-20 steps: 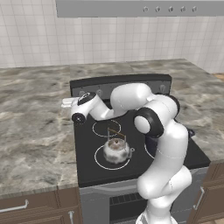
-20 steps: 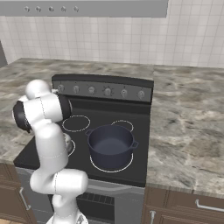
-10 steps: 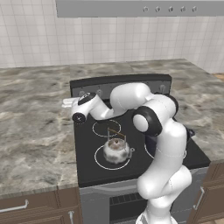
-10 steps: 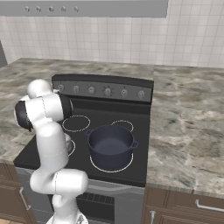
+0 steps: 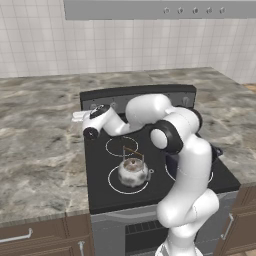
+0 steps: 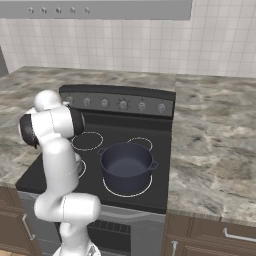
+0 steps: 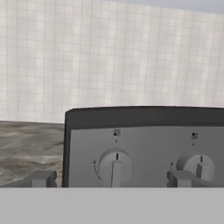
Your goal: Pick the kettle from the cabinet and place it on a stove burner. Then pick the pot from the counter and place it on another stove burner. Finally, turn both burners on.
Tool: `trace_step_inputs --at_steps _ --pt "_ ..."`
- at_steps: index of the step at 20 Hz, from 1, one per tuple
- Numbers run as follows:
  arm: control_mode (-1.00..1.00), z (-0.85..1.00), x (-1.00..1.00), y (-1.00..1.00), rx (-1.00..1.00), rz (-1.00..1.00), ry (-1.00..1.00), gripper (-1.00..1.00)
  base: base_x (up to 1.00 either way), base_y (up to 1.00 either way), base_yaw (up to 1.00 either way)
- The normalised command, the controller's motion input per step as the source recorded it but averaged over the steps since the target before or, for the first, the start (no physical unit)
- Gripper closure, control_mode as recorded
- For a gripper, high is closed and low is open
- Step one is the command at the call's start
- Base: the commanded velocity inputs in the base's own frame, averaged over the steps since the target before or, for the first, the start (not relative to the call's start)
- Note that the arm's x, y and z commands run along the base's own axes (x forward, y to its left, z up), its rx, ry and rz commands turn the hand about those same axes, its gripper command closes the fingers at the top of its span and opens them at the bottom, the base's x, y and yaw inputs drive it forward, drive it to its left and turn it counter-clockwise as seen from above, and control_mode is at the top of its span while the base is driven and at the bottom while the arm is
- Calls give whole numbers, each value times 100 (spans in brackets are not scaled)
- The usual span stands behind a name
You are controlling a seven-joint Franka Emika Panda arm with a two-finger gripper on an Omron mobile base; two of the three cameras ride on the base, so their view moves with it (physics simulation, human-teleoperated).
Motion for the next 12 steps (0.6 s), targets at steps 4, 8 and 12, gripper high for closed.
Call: trace_step_inputs --at_steps 4,8,12 --pt "-100 -1 20 0 0 0 0 -100 0 0 0" --pt "-100 -9 13 0 0 0 0 -100 0 0 0" --pt "-100 -10 8 -4 0 0 0 -100 0 0 0"
